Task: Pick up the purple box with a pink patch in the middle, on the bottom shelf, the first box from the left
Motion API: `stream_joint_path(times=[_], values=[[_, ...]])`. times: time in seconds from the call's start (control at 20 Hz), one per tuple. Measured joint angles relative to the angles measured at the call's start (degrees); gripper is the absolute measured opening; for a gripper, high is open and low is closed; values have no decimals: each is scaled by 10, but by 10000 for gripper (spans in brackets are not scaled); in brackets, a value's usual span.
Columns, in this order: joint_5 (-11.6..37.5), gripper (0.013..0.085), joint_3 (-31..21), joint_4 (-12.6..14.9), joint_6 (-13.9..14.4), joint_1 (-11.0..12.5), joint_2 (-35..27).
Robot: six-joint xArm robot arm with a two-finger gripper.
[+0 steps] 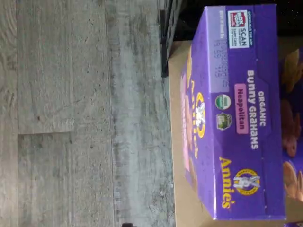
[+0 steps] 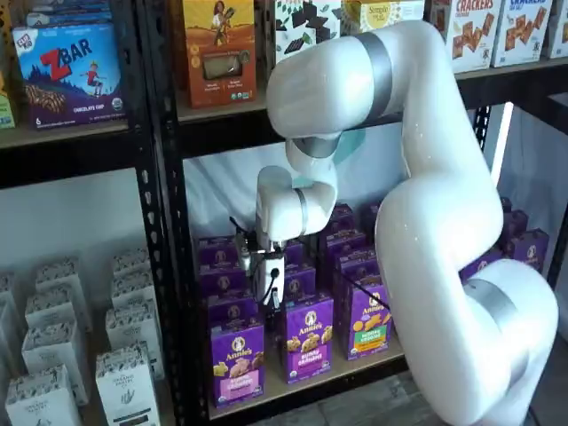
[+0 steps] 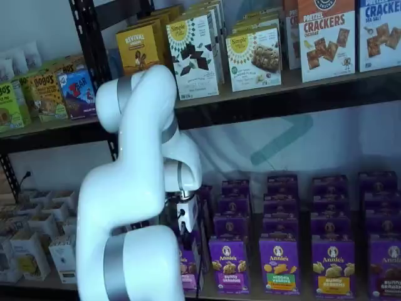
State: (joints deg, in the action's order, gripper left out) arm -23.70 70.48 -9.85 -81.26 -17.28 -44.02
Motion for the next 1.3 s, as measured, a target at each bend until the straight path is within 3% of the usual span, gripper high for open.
stream_joint_path(times=[0.7,1.3], values=[[-10,850,53,10,21,-12,-44],[-25,850,104,36,63,-29,-87]])
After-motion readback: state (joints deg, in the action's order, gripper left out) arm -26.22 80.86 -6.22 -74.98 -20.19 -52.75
